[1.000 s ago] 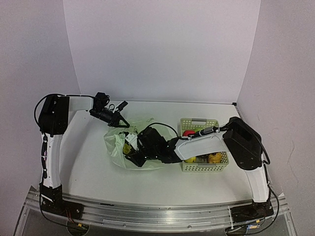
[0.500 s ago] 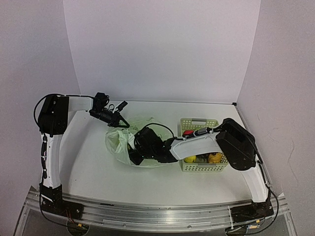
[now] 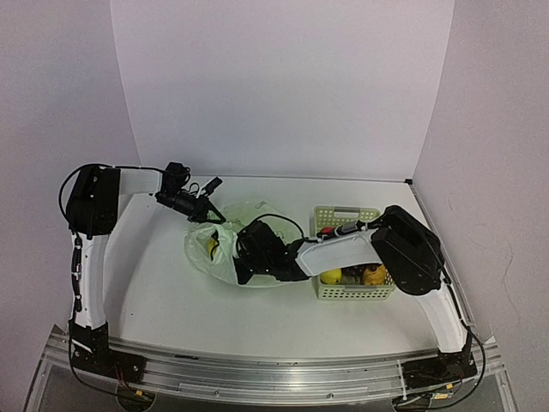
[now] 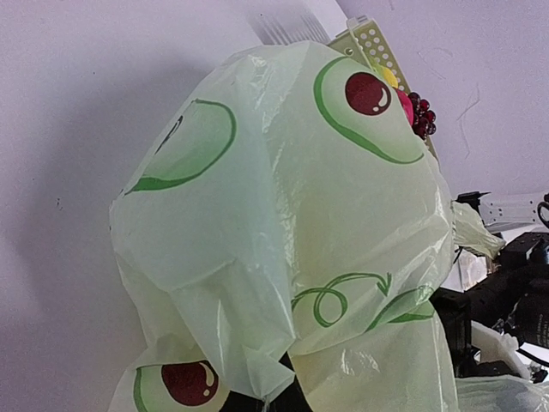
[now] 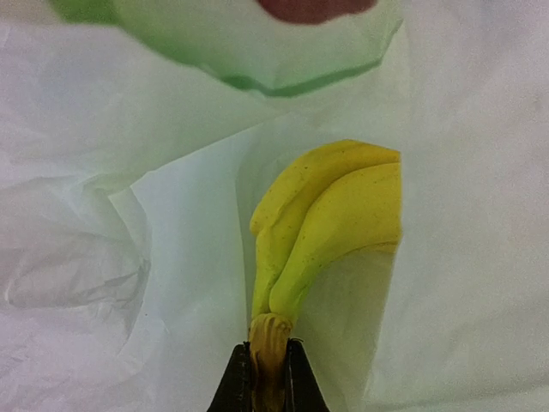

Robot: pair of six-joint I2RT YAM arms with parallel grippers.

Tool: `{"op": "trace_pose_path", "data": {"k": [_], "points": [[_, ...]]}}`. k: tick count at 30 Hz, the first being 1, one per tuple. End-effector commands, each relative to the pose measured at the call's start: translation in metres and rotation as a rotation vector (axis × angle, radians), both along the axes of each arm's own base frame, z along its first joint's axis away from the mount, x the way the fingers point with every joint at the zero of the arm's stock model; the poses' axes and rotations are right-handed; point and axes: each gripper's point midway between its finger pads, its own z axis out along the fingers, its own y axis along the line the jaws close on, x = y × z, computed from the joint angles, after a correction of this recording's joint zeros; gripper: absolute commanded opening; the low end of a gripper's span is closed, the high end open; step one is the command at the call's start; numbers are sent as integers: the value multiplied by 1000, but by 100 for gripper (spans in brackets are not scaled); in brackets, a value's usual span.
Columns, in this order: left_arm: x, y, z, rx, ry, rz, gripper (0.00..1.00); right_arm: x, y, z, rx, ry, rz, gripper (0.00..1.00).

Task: Untie the knot of the plastic bag and take out the fruit

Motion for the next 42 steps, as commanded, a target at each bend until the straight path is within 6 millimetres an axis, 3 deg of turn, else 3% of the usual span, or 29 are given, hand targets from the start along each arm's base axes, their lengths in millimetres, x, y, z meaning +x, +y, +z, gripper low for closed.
{"op": "trace_pose_path", "data": {"k": [1,5,10,20,23,27,31,37,42], "points": [[16,11,35,-26,-112,29,0,7,-18,47,54,-40,-34,0],[33,21,35,14,-197,50,0,0,-34,99,133,-49,-13,0],[40,24,36,36,-262,50,0,-19,-53,146,239,-3,50,0],[51,28,41,40,-288,62,0,-73,-74,217,445,225,276,0],[52,28,41,38,-285,67,0,-89,-71,242,510,315,384,0],[55,27,47,32,-295,73,0,-107,-62,255,547,468,497,0],[58,27,50,39,-323,69,0,-112,-61,263,560,508,532,0],[55,24,47,42,-394,7,0,-111,-64,300,610,428,569,0],[55,25,43,69,-457,-46,0,-84,-84,328,648,263,457,0]]}}
